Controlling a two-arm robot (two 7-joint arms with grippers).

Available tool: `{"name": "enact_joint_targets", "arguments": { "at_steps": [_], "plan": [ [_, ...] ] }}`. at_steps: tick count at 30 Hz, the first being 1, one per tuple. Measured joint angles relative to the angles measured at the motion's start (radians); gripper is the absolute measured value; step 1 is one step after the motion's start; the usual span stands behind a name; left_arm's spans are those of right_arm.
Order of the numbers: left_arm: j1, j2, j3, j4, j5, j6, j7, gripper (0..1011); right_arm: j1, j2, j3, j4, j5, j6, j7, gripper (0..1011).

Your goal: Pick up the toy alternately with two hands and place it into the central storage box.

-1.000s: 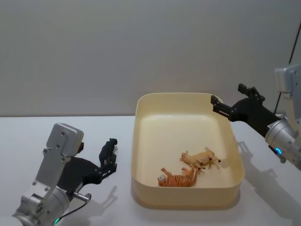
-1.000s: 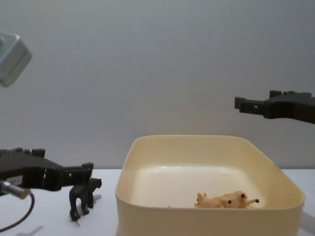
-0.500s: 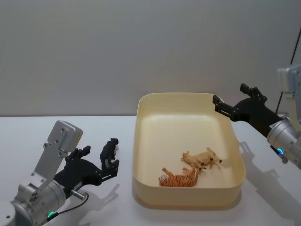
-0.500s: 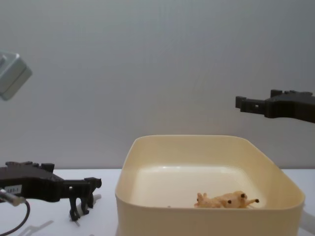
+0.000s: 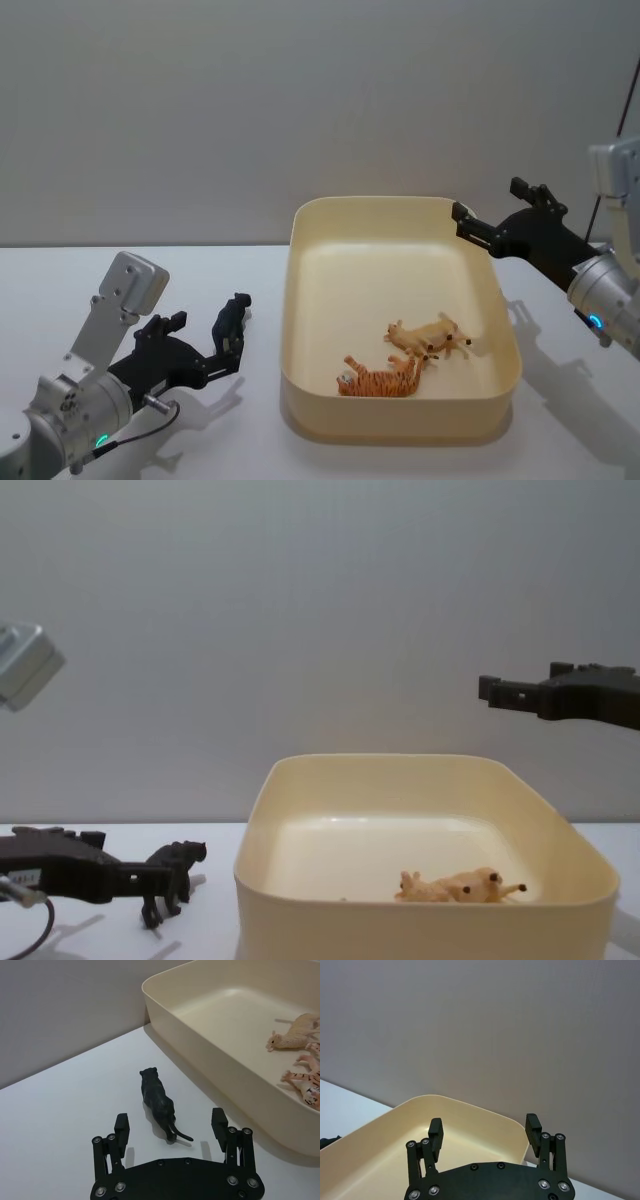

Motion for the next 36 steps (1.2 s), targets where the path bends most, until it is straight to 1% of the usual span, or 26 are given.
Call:
{"name": "enact_joint_targets", "arguments": {
  "at_steps": [15, 22, 28, 36],
  "plan": [
    [-0.091, -0.050, 0.000, 0.141, 0.027, -0.015, -0.075, 1001, 0.000, 0.000, 0.000, 0.000, 0.000, 0.000, 0.000, 1001],
    [-0.125, -0.068, 0.000, 0.193, 0.040, -0.019, -0.106, 1002, 0.000, 0.000, 0.000, 0.000, 0.000, 0.000, 0.000, 1001],
    [-0.167, -0.087, 0.003, 0.252, 0.063, -0.019, -0.148, 1002, 0.000, 0.000, 0.000, 0.000, 0.000, 0.000, 0.000, 1001],
    [-0.205, -0.105, 0.005, 0.309, 0.083, -0.024, -0.188, 1002, 0.000, 0.000, 0.000, 0.000, 0.000, 0.000, 0.000, 1001]
  ]
}}
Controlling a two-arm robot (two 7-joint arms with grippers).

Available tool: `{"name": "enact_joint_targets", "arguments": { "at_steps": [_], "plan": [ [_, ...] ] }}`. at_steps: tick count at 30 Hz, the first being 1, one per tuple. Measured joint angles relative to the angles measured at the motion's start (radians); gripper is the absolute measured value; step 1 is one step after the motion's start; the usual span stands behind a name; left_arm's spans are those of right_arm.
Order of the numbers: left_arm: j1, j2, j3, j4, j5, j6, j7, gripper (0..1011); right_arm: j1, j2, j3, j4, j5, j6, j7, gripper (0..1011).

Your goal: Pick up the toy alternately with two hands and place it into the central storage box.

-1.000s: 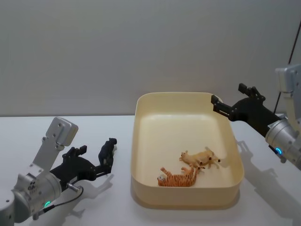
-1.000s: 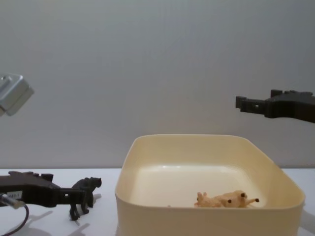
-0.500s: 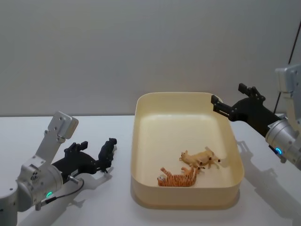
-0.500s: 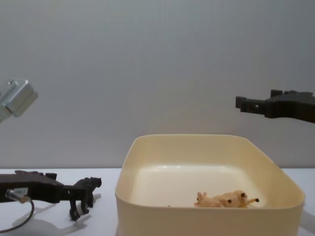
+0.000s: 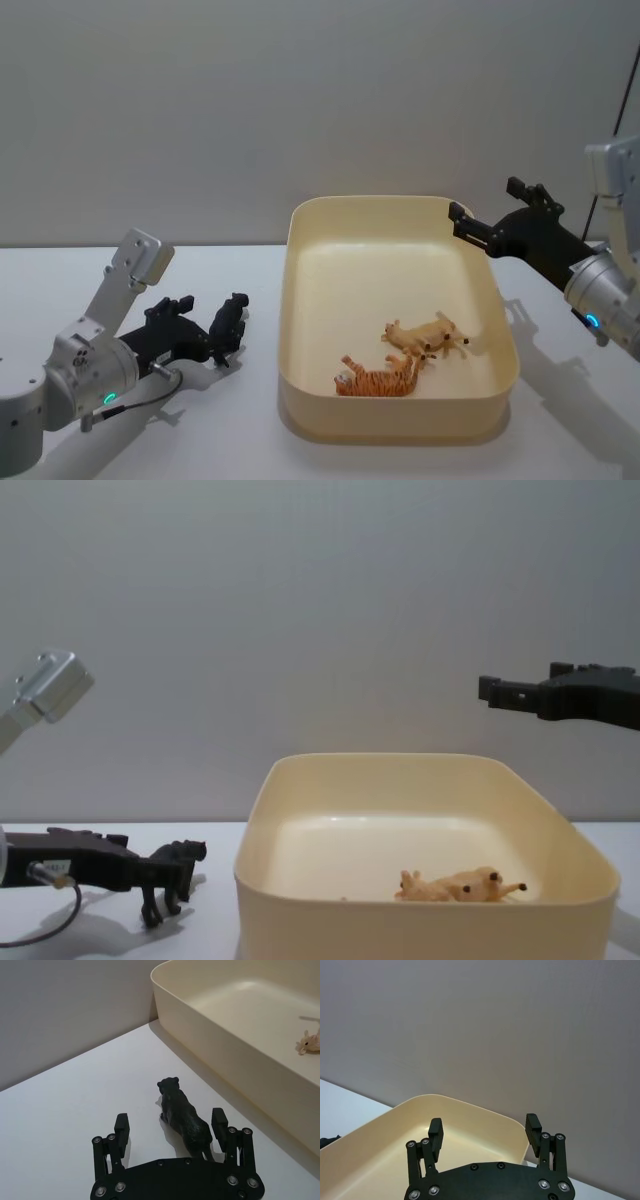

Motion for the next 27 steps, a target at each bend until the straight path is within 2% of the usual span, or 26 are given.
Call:
{"name": "enact_joint_targets", "arguments": {
  "at_steps": [4, 8, 20, 23, 27],
  "plan": [
    [-0.011, -0.005, 0.001, 0.018, 0.006, -0.002, -0.013, 979, 0.000, 0.000, 0.000, 0.000, 0.000, 0.000, 0.000, 1001],
    [-0.020, -0.009, 0.001, 0.032, 0.011, -0.004, -0.022, 894, 0.000, 0.000, 0.000, 0.000, 0.000, 0.000, 0.000, 1001],
    [-0.035, -0.016, 0.003, 0.055, 0.018, -0.007, -0.039, 535, 0.000, 0.000, 0.000, 0.000, 0.000, 0.000, 0.000, 1001],
    [-0.037, -0.017, 0.003, 0.058, 0.019, -0.007, -0.041, 413, 0.000, 0.000, 0.000, 0.000, 0.000, 0.000, 0.000, 1001],
    [-0.038, -0.017, 0.003, 0.060, 0.020, -0.007, -0.042, 341, 0.000, 0.000, 0.000, 0.000, 0.000, 0.000, 0.000, 1001]
  ]
}}
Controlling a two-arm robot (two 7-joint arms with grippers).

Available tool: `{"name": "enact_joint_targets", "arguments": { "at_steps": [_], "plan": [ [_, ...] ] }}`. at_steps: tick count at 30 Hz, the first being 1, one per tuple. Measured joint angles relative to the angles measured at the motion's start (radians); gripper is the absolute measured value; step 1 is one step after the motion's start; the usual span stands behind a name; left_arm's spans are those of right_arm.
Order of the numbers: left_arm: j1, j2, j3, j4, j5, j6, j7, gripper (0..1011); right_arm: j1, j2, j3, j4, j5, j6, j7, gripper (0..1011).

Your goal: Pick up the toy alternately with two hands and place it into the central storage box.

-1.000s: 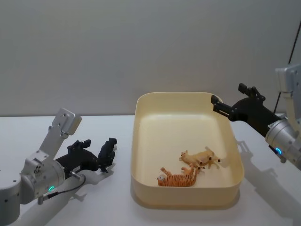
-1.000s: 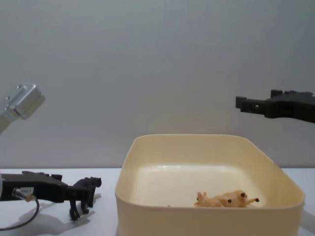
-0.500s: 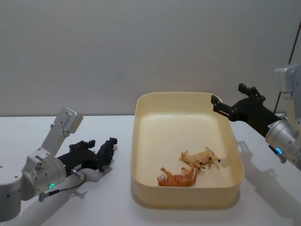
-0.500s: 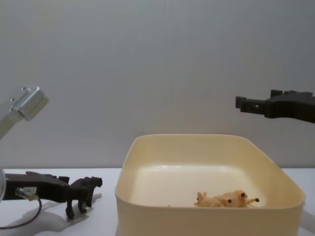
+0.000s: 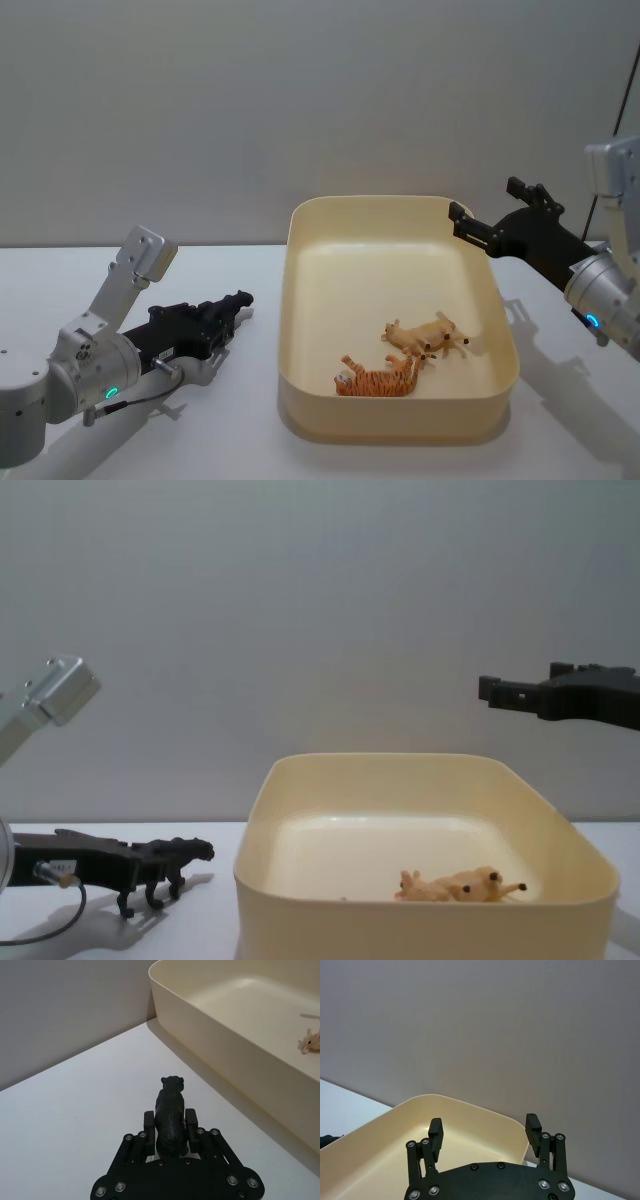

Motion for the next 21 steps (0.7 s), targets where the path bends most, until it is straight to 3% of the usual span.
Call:
{"name": "enact_joint_targets", "arguments": {
  "at_steps": [10, 21],
  "plan": [
    [0.006, 0.009, -0.005, -0.017, 0.017, -0.008, 0.021, 322, 0.000, 0.000, 0.000, 0.000, 0.000, 0.000, 0.000, 1001],
    [0.054, 0.052, -0.024, -0.150, 0.056, -0.025, 0.099, 322, 0.000, 0.000, 0.000, 0.000, 0.000, 0.000, 0.000, 1001]
  ]
}}
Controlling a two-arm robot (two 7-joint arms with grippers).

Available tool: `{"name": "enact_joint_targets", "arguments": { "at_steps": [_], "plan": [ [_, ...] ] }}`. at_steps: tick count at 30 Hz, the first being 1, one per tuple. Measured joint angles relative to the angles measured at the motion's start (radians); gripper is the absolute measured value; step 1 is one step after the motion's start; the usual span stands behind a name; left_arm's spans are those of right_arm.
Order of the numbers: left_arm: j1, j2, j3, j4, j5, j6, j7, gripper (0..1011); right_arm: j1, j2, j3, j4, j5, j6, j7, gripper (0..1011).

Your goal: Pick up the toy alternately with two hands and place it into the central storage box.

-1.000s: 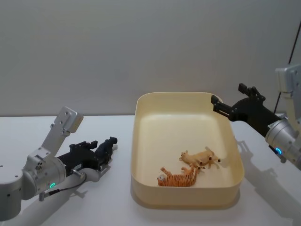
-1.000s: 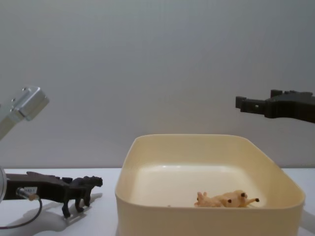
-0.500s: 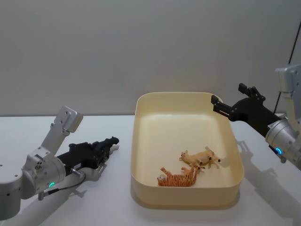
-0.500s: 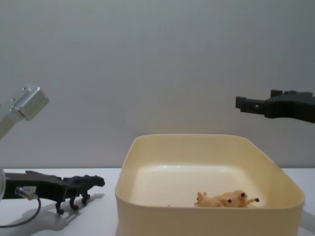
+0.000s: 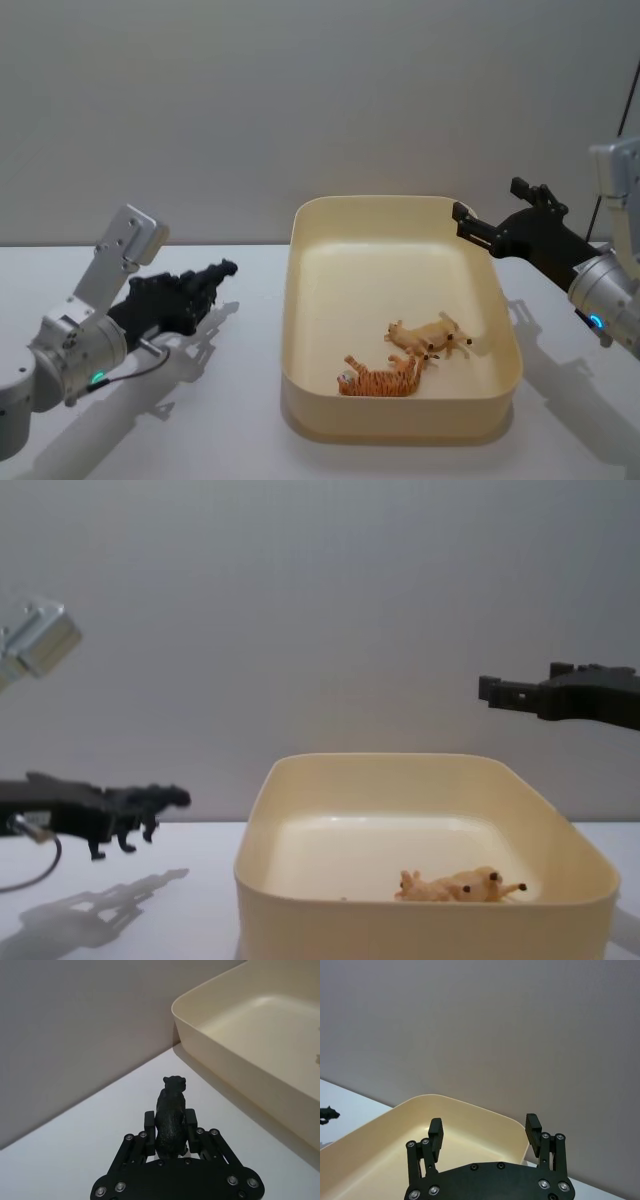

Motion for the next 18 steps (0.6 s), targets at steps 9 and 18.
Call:
{"name": "enact_joint_targets", "arguments": {
  "at_steps": [9, 18],
  "plan": [
    [0.020, 0.028, -0.014, -0.110, 0.016, -0.025, 0.008, 322, 0.000, 0.000, 0.000, 0.000, 0.000, 0.000, 0.000, 1001],
    [0.015, 0.036, -0.020, -0.160, 0.014, -0.058, -0.052, 322, 0.000, 0.000, 0.000, 0.000, 0.000, 0.000, 0.000, 1001]
  ]
}}
